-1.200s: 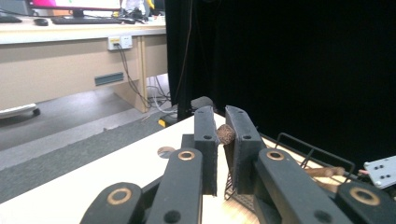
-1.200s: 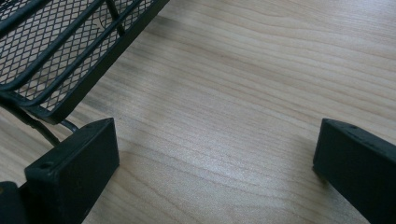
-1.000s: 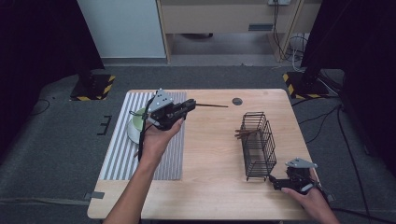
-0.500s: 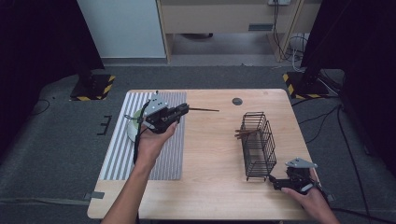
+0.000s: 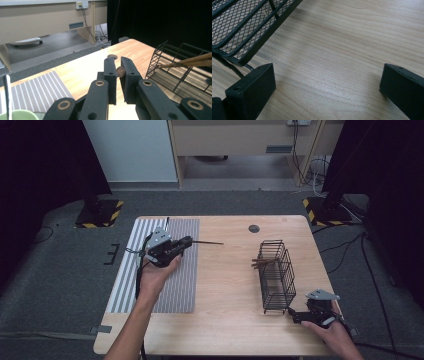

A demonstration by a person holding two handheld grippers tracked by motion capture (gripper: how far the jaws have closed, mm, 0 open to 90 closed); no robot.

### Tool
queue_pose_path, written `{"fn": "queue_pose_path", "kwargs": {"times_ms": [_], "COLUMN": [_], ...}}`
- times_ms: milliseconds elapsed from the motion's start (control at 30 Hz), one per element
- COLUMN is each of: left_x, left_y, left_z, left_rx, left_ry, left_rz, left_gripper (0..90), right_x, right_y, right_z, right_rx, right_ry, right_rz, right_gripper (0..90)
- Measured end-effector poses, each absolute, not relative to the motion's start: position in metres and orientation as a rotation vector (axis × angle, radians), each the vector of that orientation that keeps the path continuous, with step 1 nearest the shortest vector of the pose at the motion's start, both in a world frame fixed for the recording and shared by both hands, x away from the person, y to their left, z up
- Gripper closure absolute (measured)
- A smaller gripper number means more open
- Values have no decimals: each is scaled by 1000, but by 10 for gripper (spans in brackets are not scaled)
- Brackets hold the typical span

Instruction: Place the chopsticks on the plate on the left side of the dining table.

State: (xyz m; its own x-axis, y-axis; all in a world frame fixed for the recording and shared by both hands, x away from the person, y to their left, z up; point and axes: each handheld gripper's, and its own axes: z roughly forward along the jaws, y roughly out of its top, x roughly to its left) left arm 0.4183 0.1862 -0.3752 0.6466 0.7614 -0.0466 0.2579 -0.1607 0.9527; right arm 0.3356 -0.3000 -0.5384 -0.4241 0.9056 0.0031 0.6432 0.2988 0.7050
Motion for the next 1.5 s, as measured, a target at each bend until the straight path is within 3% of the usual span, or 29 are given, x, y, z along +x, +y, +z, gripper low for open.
{"fn": "queue_pose_path", "kwargs": {"times_ms": [1500], "left_x": [412], "left_y": [235], "left_z": [-420], "left_rx": [1705], "left_ry": [984], "left_rz": [571], "left_gripper": [832], "right_x": [335], "right_y": [-300], "right_z": [-538], "right_rx": [1389], "right_ry": [2172], "right_rz": [899], "right_gripper": [4]}}
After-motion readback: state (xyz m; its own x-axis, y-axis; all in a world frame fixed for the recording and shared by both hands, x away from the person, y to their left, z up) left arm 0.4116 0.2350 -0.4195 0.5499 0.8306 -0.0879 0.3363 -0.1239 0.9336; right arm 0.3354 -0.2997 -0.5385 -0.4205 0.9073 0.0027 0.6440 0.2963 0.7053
